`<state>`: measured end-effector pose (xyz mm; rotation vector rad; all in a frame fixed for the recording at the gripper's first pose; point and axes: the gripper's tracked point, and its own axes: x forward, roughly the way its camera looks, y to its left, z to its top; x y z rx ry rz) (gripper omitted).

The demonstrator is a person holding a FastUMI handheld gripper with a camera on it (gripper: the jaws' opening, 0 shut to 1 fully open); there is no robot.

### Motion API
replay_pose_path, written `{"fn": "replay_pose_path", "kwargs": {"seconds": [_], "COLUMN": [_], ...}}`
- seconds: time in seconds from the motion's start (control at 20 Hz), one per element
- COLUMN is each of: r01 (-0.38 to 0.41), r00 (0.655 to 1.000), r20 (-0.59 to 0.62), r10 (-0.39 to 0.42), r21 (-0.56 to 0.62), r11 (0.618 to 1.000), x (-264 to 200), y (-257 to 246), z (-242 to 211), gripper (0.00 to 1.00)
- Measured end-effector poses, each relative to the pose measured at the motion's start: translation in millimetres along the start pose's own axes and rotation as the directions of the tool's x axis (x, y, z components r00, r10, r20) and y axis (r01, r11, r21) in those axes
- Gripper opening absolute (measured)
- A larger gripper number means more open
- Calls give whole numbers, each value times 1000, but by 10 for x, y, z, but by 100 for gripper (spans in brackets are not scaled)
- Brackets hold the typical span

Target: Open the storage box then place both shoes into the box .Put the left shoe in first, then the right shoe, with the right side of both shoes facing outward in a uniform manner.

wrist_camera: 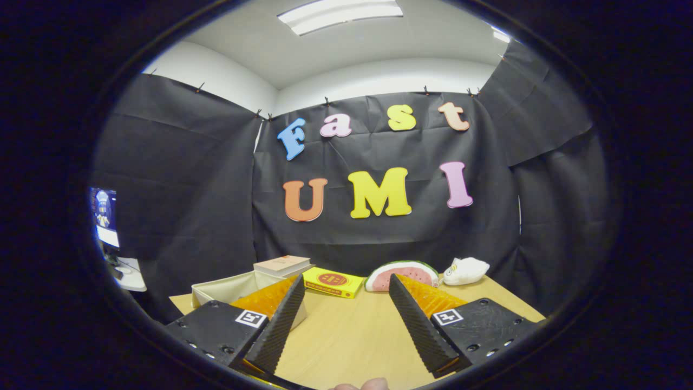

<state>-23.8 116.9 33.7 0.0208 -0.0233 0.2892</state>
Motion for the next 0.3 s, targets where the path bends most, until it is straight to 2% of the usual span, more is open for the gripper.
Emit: {"fn": "replay_pose_path", "kwargs": {"seconds": [0.3], "r01": [-28], "r00": [997], "r20": [-66], "r10": [35], "r21": [99], "r11": [995], "x": [137], "y": [-127], "z": [-299], "gripper": [95]}}
